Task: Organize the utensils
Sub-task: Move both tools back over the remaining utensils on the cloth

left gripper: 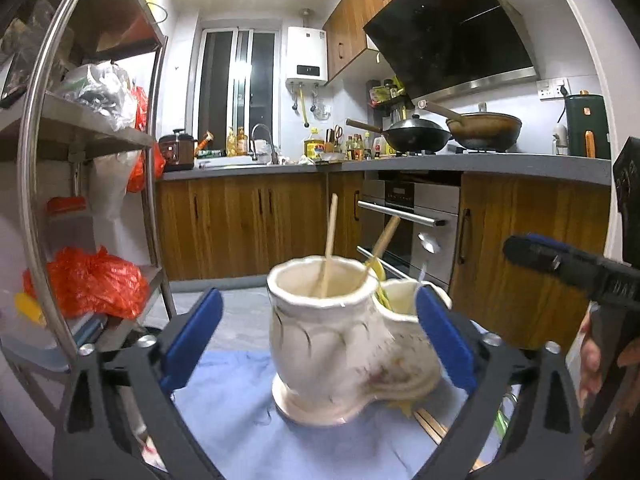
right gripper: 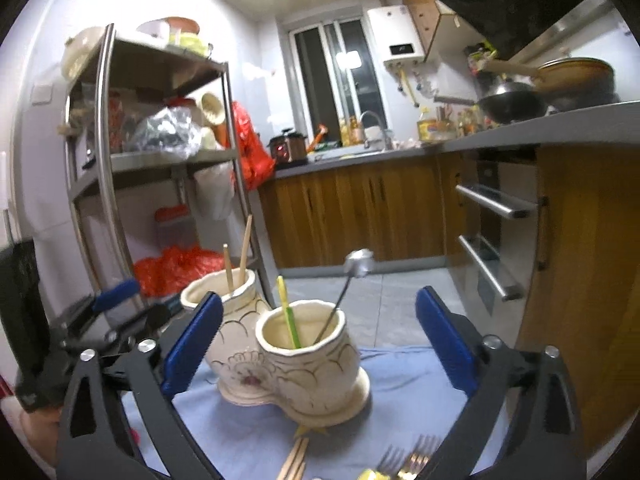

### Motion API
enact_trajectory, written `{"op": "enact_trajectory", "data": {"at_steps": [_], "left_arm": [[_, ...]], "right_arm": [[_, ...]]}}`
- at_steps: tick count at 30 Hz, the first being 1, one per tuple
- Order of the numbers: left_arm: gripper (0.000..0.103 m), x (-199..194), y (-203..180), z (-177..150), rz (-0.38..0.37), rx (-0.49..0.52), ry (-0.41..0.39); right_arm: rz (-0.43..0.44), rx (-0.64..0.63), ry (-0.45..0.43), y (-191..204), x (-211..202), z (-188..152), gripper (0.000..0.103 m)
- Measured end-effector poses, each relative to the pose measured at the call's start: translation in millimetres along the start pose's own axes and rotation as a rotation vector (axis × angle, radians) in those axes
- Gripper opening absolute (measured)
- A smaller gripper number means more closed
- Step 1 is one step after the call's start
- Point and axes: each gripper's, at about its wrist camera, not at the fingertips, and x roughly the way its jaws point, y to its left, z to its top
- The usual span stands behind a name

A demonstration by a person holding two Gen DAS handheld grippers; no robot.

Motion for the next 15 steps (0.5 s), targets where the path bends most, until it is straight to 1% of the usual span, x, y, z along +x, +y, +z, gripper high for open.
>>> {"op": "enact_trajectory", "data": {"at_steps": [2,6,8,11,15], "left_arm": [[0.097,-6,-6,-7,-0.019,-0.002,0.022],[0.097,-12,-19,-24,-0.023,0.024,0.072],[0.097,-13,-24,-32,-0.031,0.029,0.102],[0.097,-16,-30,-40,-0.037,0.032,0.135],[0.097,-20,-38,-44,-0.045,0.038,0.190]], "right_arm": [[-0.028,0.003,-0.008,-4,-12,-2,0.098],[-0.078,0.005,-0.006,-10,-30,-5,0.098],[-0.110,-0.002,0.009,-13,-36,-9,0.098],[-0.124,-0.004,0.038,-17,-45,-18,0.098],[-0.136,0.011,0.113,-25,-50,-31,0.098]]}}
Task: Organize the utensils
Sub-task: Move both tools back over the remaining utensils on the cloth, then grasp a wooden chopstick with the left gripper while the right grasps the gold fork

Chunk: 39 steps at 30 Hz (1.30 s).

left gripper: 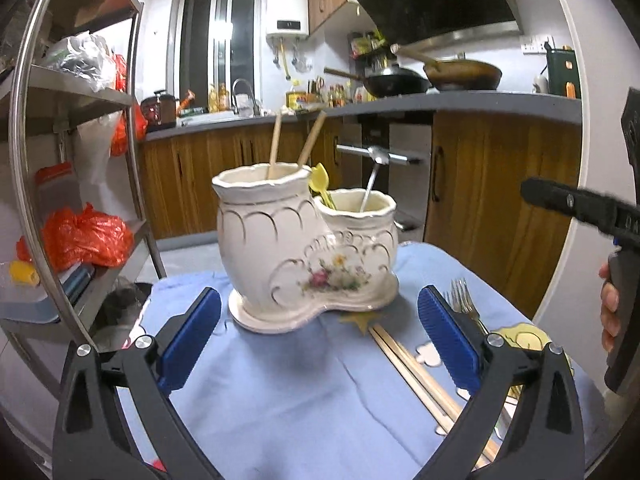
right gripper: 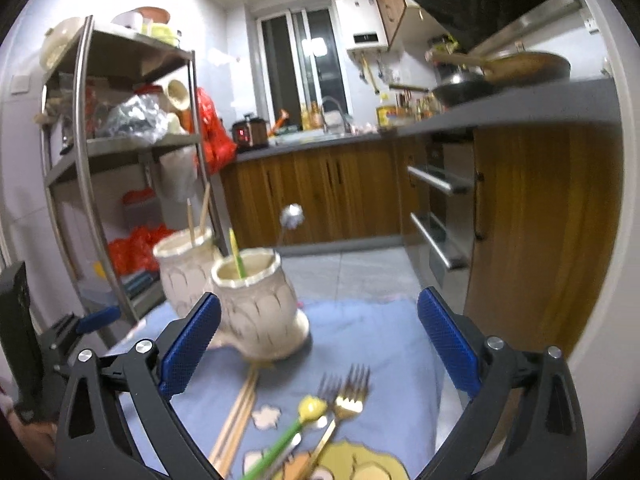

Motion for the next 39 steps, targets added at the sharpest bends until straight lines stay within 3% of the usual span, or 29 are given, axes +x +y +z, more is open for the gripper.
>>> {"op": "enact_trajectory", "data": {"at_steps": [5,13,21,26,39], "left_arm": [[0.097,0,-3,-1,-0.003,-0.029,0.084],[0.097,15,-5,-17,-0.019,-0.079,0.245],[0.096,30,-41,-32,0.006,0.046,0.361],[0.083,39,-50,-39,-0.008,0.058,0.436],[0.052,56,-64,-41,-0.020,0.053,0.523]], "right_arm": [[-0.003,0.016,0.088,-6,0,-18,0.098],[-0.021,0.050,0.306,-17,25,-42,0.098],[-0.017,0.053,0.454,-17,41,-60,0.095],[-0.010,0.034,0.507,-10,47,-68,0.069],[-0.026,-0.048,0.569,9,61,-78,0.038]]}}
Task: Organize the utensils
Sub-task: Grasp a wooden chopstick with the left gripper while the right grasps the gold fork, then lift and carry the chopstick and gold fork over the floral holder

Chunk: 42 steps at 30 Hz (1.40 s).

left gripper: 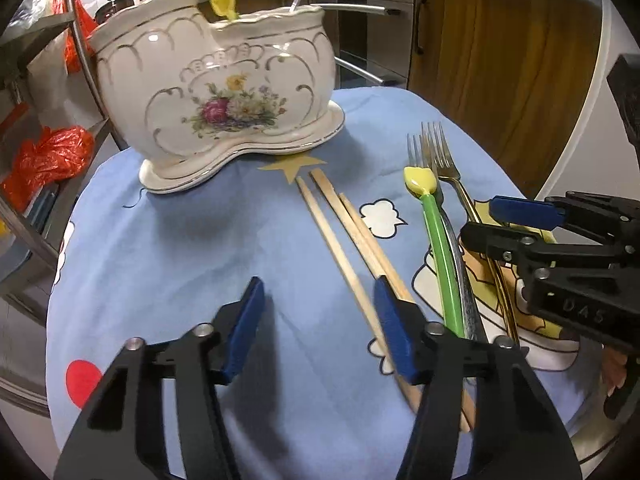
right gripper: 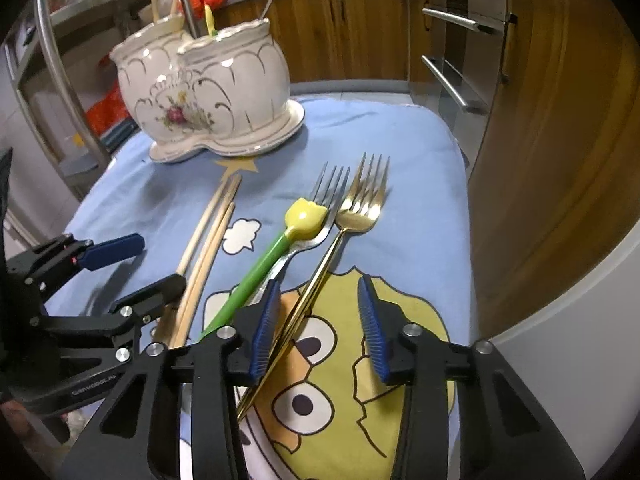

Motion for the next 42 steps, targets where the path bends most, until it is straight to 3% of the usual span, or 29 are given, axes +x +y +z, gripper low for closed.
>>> {"op": "enact_trajectory", "data": {"at_steps": [7,8,9,10,21,25,35,42], "left_arm": [[0.026,11,-5,17,0.005,0.001,0.001],[0.023,12,-6,18,0.005,0.008,0.000],[0.012,13,-6,17,0.008,0.020,-0.001],[0.010,13,-6,16,0.011,0.038,-0.003],[0.006,-10,18,-6,-0.059,0.131,0.048],[0.006,-13,31,-12,-0.083,0.093,0.051],[0.006,-3,10,-3,-0.009,0.125,0.005],[0.006,-24,18,-8,-0.019,0.100,-0.059]], "right_arm": [[-0.058,-0.021,-0.005,3,12,12,0.028],[-0.061,-0.032,-0.009,5,13,13,0.024],[-0.055,-0.037,-0.012,5,13,13,0.020],[-0.052,-0.039,-0.014,5,12,12,0.018],[-0.006,-0.041,0.022,-2,-3,0,0.011],[0.001,-0.035,0.027,-2,-1,-1,0.013],[-0.008,-0.019,-0.010,-6,1,0,0.009],[-0.011,0.018,-0.098,-17,-20,5,0.006]]}}
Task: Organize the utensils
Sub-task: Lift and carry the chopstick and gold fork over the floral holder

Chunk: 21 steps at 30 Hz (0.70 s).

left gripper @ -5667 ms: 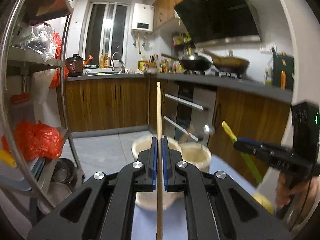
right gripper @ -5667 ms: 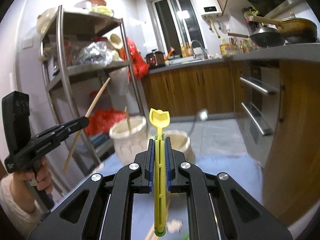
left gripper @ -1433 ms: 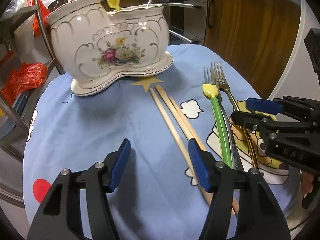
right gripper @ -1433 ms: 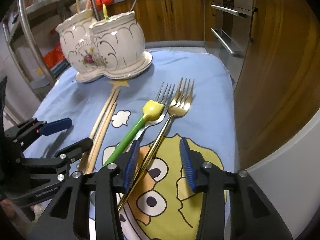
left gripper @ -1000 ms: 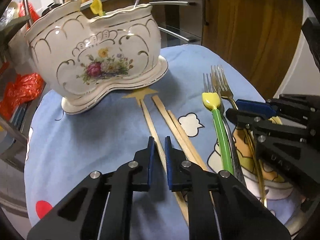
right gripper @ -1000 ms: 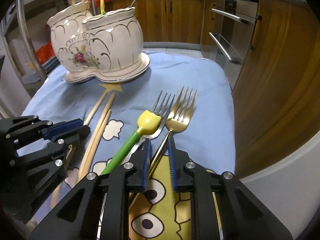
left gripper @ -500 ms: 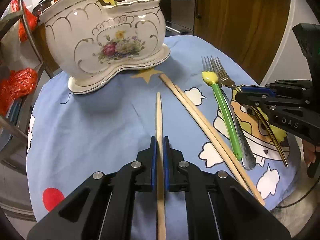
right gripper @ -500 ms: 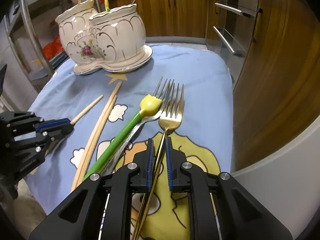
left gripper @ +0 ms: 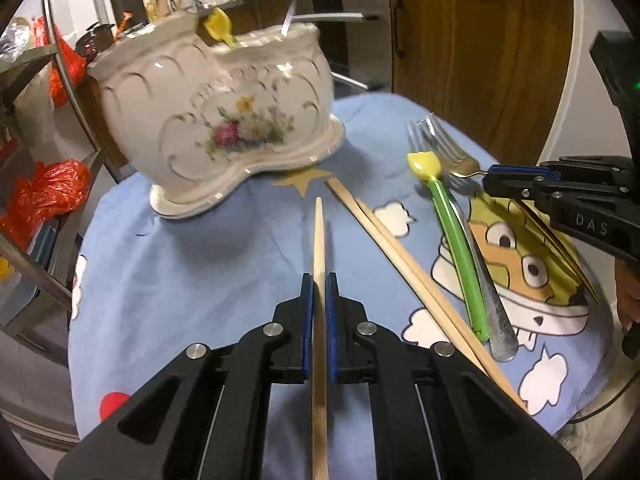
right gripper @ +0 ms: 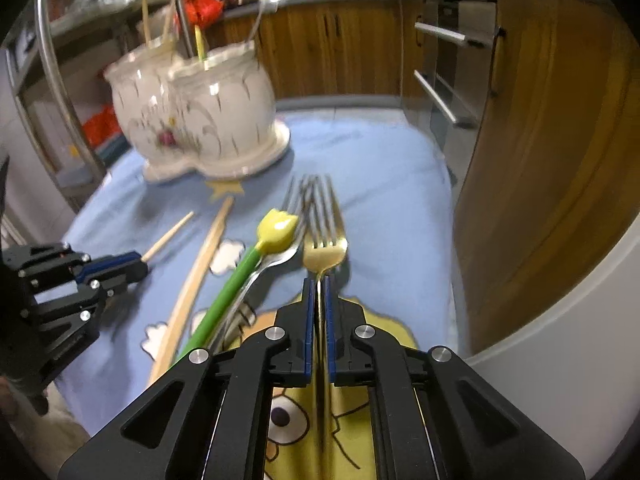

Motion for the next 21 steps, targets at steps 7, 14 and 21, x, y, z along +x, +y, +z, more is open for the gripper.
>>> {"op": "enact_trajectory", "data": {"at_steps": [7,14,21], "left_arm": [[0.006,-23,15,2,-0.015,-0.050,-0.085],[0.006,-29,22,8,-0.031,-0.075,-0.142],[0.006,-47,29,12,-0.034,-0.087,-0.305]], "right_arm": [[-0.010,0.023,-0.125,-8,-22,6,0.006],[0.001,0.004,-0.230,-6,-37,12,0.006],[-0.007,-0.067,-0.327,11,-54,13,0.006]]}}
